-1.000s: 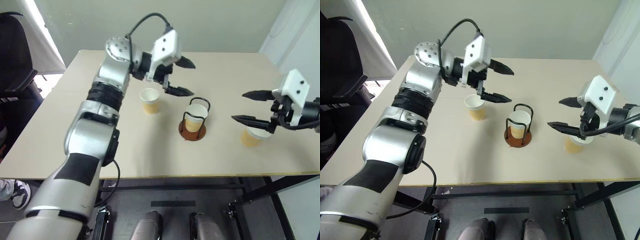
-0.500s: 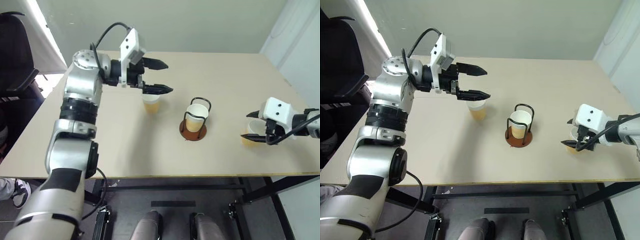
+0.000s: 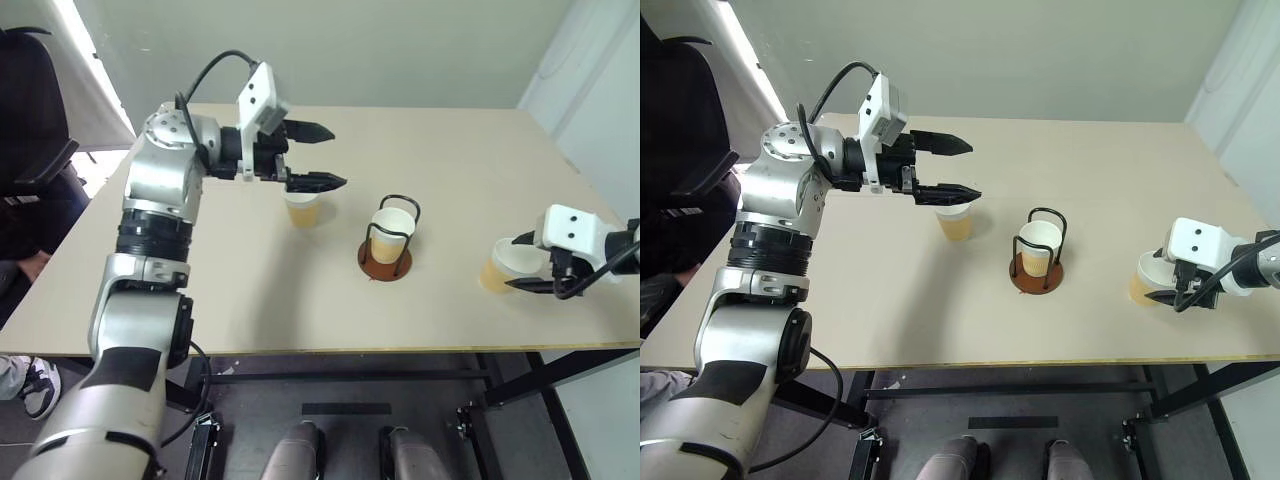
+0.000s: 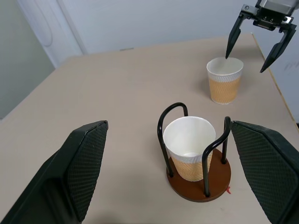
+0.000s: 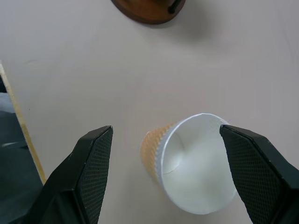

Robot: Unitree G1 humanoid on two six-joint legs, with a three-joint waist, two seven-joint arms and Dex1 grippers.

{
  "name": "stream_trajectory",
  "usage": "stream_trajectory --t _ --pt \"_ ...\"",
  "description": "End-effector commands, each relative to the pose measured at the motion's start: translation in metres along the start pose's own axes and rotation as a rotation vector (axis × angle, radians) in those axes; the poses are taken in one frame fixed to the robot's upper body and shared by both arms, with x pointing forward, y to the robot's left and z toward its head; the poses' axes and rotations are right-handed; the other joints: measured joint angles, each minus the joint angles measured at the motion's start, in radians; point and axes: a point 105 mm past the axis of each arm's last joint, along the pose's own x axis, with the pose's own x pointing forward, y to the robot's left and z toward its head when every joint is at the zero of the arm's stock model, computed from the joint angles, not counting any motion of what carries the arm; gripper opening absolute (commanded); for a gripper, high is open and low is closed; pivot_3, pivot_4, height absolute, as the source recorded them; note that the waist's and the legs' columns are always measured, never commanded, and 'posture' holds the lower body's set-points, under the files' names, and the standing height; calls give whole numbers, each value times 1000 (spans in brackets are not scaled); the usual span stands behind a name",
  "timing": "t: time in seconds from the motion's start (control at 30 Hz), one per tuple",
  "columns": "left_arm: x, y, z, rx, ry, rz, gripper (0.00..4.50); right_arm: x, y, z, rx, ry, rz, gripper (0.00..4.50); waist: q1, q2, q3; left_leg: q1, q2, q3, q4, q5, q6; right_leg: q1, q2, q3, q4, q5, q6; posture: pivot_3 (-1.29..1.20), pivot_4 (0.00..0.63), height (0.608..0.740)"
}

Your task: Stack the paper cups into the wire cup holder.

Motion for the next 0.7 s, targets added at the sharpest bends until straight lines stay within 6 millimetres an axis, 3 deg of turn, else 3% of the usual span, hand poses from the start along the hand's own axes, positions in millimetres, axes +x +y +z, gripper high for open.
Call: stream_trajectory --t 0.03,0.4,0.67,0.7 --pt "-4 0 12 35 -32 8 4482 4 -2 2 -58 23 -4 3706 -2 0 0 0 0 0 0 0 0 0 0 0 0 0 0 0 150 740" --pt "-11 -1 10 35 -20 28 4482 27 -9 -10 -88 67 10 3706 -4 0 0 1 0 0 0 0 0 0 0 0 0 1 1 0 150 740" --pt "-14 -2 7 33 -12 40 4482 30 -11 -15 -86 79 24 3706 -3 0 0 1 0 0 -1 0 0 0 0 0 0 1 0 0 150 740" --pt "-14 -2 7 34 -10 41 4498 29 -10 -15 -86 78 25 3523 -3 0 0 1 0 0 -1 0 -1 0 0 0 0 1 0 0 150 740"
